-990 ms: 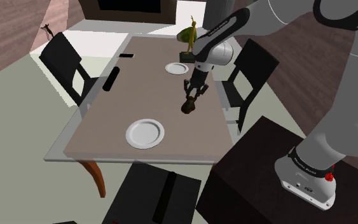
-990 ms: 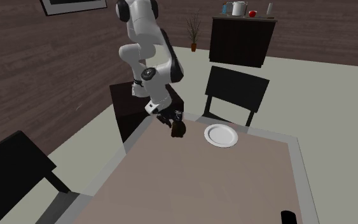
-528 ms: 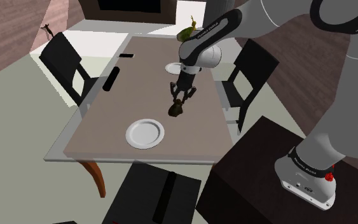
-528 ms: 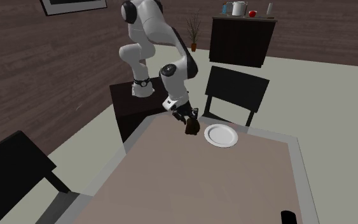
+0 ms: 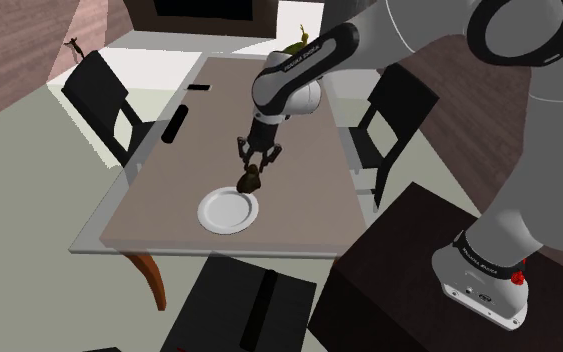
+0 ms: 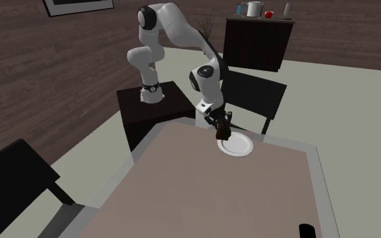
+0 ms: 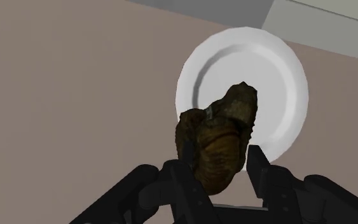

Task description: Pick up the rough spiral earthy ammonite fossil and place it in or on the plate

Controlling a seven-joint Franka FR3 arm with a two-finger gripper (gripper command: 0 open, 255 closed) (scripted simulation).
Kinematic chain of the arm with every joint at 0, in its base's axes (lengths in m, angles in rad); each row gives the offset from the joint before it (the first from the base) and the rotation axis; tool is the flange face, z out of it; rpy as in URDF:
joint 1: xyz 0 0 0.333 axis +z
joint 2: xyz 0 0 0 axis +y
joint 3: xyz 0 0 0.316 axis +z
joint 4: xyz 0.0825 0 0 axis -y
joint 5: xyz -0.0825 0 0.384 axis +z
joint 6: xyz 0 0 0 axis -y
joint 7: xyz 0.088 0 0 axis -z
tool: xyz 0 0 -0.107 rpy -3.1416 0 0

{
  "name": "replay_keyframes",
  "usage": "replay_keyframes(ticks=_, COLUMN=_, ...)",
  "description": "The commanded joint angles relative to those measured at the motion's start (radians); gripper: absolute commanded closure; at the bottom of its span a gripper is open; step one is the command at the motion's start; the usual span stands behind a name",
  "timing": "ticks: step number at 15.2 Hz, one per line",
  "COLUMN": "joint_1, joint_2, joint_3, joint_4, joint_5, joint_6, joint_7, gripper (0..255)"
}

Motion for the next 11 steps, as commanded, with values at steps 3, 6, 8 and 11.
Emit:
replay_keyframes(ticks=3, joint_1=0.064, joint_2=0.072, joint_3=0.008, joint_4=0.118, joint_5=-0.029, joint_6=-0.016, joint_7=0.101, gripper=255)
replay_keyframes(ticks=6, joint_1=0.102, joint_2=0.126, joint_3=0.011, joint_4=0.195, joint_5=-0.045, joint_6=-0.023, joint_7=0.155, gripper=255)
replay_keyframes(ticks=8, joint_1=0.101, joint_2=0.144, joint_3=0.013, joint_4=0.194, joint_5=-0.04, joint_6=-0.006, joint_7=0.147, gripper=255)
replay_keyframes(ticks=11, joint_1=0.099, joint_2=0.171, joint_3=0.017, joint_4=0.195, joint_5=-0.033, joint_6=0.019, joint_7=0.135, gripper=255)
